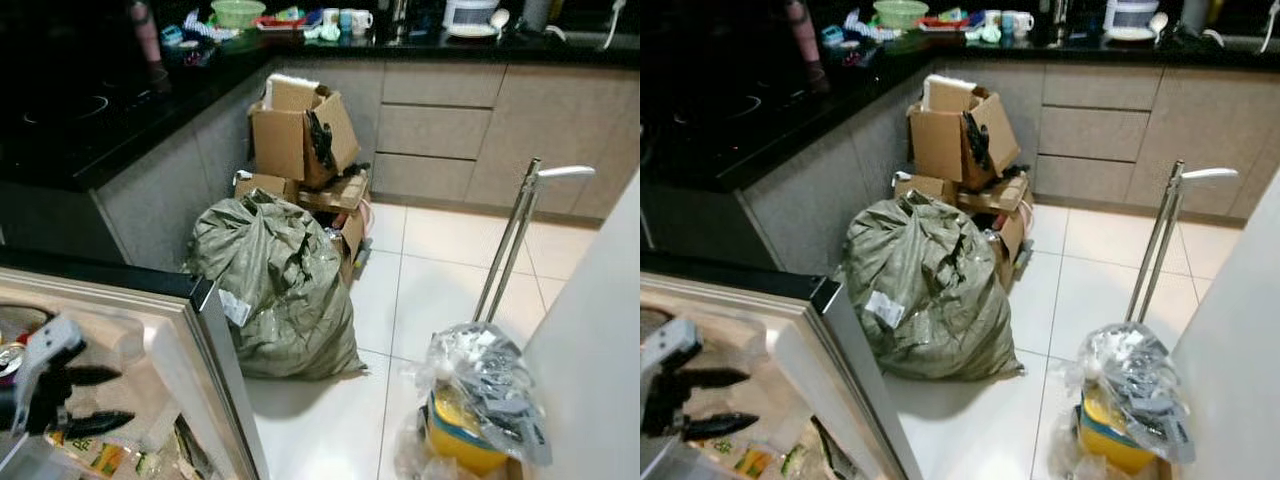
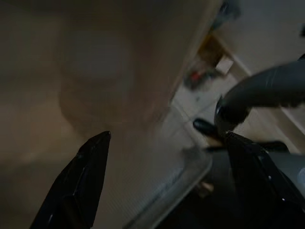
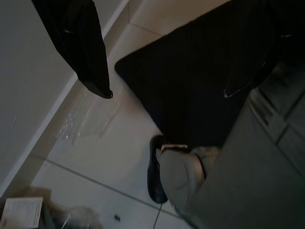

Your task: Restocking fridge

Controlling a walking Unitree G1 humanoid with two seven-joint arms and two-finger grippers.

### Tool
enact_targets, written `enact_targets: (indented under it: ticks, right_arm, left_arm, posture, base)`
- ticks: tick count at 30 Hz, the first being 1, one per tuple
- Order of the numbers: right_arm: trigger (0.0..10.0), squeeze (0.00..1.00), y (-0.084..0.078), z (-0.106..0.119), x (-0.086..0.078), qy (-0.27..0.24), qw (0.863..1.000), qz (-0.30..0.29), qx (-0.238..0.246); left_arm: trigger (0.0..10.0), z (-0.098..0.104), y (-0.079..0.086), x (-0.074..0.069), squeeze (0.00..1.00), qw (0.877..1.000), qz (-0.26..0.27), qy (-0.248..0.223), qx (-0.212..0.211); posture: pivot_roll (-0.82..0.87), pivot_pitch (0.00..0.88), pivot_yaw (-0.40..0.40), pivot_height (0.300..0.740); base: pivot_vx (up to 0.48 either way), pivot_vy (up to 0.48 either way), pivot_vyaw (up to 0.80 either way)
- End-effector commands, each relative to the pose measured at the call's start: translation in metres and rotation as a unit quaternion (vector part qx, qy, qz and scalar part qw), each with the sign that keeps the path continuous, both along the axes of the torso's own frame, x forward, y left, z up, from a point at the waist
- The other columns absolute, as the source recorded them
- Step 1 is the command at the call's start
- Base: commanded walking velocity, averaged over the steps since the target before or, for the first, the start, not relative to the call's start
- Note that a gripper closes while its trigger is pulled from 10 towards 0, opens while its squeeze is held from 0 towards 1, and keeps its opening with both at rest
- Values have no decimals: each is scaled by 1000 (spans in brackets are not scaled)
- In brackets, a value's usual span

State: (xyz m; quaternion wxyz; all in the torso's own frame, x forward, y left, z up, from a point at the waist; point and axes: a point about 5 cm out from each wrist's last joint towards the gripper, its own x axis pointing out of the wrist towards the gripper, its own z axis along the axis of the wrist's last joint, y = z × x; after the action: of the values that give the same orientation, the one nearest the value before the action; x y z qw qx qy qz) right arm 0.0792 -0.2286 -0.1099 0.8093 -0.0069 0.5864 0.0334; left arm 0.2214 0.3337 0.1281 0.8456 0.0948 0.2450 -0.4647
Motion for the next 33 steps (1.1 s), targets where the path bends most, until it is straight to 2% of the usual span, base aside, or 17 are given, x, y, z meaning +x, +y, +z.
enact_targets:
  ticks: [1,6,7,12,16,17,20,21,22,25,26,27,28,30,31,32,33]
  right_arm:
    - [10000,0,3,-1,-3,4,1000,-2,4]
    - [10000,0,2,-1,-3,5,1000,0,4]
    - [10000,0,2,-1,-3,5,1000,0,4]
    - [10000,0,2,-1,-2,5,1000,1,4]
    - [10000,0,2,-1,-2,4,1000,1,4]
    - [10000,0,1,-1,-1,4,1000,3,3]
    - [10000,0,1,0,-1,3,1000,3,2]
    - [10000,0,1,0,0,3,1000,3,2]
    - [10000,0,1,0,0,3,1000,3,2]
    - [10000,0,1,0,0,3,1000,3,2]
    - [10000,0,1,0,0,2,1000,3,2]
    - [10000,0,1,0,0,2,1000,3,2]
    - [10000,0,1,0,0,3,1000,3,2]
    - [10000,0,1,0,0,2,1000,3,3]
    - [10000,0,1,0,0,2,1000,3,3]
    - [10000,0,2,0,0,2,1000,3,3]
    - [10000,0,2,0,0,2,1000,3,3]
  left_arm:
    - [10000,7,-6,1,0,1000,-14,-13,-21]
    - [10000,54,-30,0,0,988,-78,-91,-95]
    - [10000,54,-30,0,0,988,-78,-91,-95]
    - [10000,90,-45,-8,0,973,-126,-136,-137]
    - [10000,95,-47,-10,0,970,-134,-142,-141]
    - [10000,111,-55,-12,0,959,-158,-170,-161]
    - [10000,118,-59,-12,0,954,-167,-183,-170]
    - [10000,138,-63,1,0,938,-149,-250,-187]
    - [10000,144,-62,9,0,933,-130,-275,-192]
    - [10000,144,-62,9,0,933,-130,-275,-192]
    - [10000,146,-61,17,0,934,-105,-292,-177]
    - [10000,146,-61,17,0,934,-105,-292,-177]
    - [10000,141,-58,36,0,944,-52,-299,-128]
    - [10000,138,-57,70,0,945,28,-322,-48]
    - [10000,138,-57,70,0,945,28,-322,-48]
    - [10000,141,-58,82,0,941,53,-334,-30]
    - [10000,141,-58,82,0,941,53,-334,-30]
  posture:
    - [-60,36,37,740]
    - [-60,35,38,740]
    - [-60,35,38,740]
    - [-60,35,38,740]
    - [-58,28,35,740]
    - [-58,28,35,740]
    - [-58,28,35,740]
    - [-59,22,35,740]
    - [-59,22,35,740]
    - [-59,22,35,740]
    - [-59,22,35,740]
    - [-59,22,35,740]
    - [-59,22,35,740]
    - [-67,23,35,740]
    - [-67,23,35,740]
    - [-67,23,35,740]
    - [-67,23,35,740]
  base:
    - [0,0,0]
    - [0,0,0]
    - [0,0,0]
    - [0,0,0]
    - [0,0,0]
    - [0,0,0]
    - [0,0,0]
    - [0,0,0]
    - [0,0,0]
    - [0,0,0]
    - [0,0,0]
    - [0,0,0]
    - [0,0,0]
    - [0,0,0]
    - [0,0,0]
    - [0,0,0]
    - [0,0,0]
